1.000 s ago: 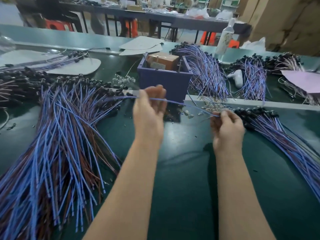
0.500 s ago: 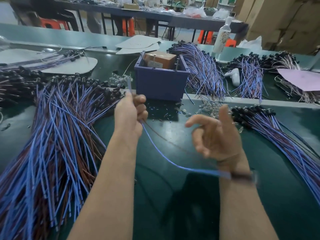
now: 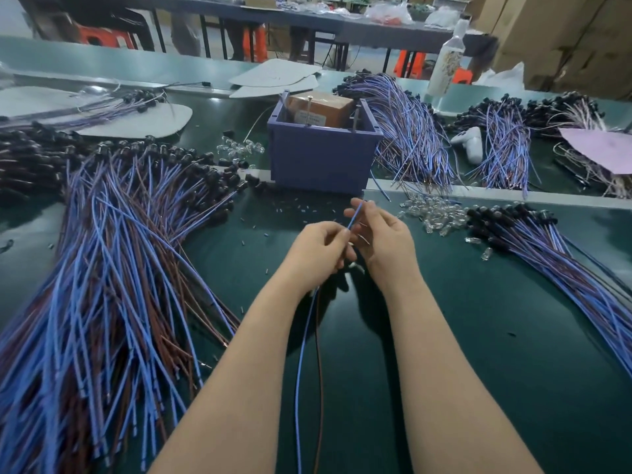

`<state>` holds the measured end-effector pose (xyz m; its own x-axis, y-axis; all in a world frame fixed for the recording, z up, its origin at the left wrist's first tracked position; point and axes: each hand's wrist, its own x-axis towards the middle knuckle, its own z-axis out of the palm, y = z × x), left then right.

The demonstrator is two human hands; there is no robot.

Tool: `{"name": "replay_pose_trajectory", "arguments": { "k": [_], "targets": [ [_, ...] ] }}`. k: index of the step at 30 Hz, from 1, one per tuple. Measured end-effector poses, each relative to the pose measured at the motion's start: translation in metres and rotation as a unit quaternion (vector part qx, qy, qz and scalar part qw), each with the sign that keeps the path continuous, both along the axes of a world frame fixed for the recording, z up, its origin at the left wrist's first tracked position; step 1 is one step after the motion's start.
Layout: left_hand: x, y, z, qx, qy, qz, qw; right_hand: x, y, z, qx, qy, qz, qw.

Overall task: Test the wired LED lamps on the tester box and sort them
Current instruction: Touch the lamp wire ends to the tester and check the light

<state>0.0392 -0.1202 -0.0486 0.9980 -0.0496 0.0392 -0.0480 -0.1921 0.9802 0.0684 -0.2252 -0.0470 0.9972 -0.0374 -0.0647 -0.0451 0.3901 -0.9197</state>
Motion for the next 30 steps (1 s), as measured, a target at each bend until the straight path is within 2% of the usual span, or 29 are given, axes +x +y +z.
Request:
{"name": "replay_pose_trajectory", "arguments": {
  "k": [10,16,22,25,26,27,28,30],
  "targets": [
    [0.009,-0.006,0.005,-0.006,0.0,0.041,0.999,0.003,0.001,0.0,-0.001,-0.015,0.018,1.0],
    [0.006,0.0,0.003,0.026,0.007,0.009,1.0,0.002,-0.001,0.001,0.008,-0.018,0.014,1.0],
    [0.005,0.001,0.007,0.054,-0.013,-0.005,0.998,0.0,-0.002,0.001,-0.005,-0.024,-0.02,0.999],
    [0.004,0.003,0.005,0.06,-0.01,-0.012,0.998,0.002,-0.007,0.003,0.039,-0.011,-0.07,0.997],
    [0.004,0.004,0.004,0.055,-0.009,-0.012,0.998,0.002,-0.012,0.004,0.027,-0.008,-0.094,0.995],
    [0.004,0.005,0.003,0.04,-0.008,-0.006,0.999,0.003,-0.018,0.004,-0.035,-0.008,-0.121,0.992],
    [0.005,0.005,0.002,0.014,-0.006,0.008,1.0,0.002,-0.023,0.004,-0.151,-0.012,-0.144,0.978],
    [0.006,0.005,0.002,-0.05,-0.002,0.043,0.998,-0.002,-0.027,0.002,-0.393,-0.019,-0.156,0.906]
  ]
}}
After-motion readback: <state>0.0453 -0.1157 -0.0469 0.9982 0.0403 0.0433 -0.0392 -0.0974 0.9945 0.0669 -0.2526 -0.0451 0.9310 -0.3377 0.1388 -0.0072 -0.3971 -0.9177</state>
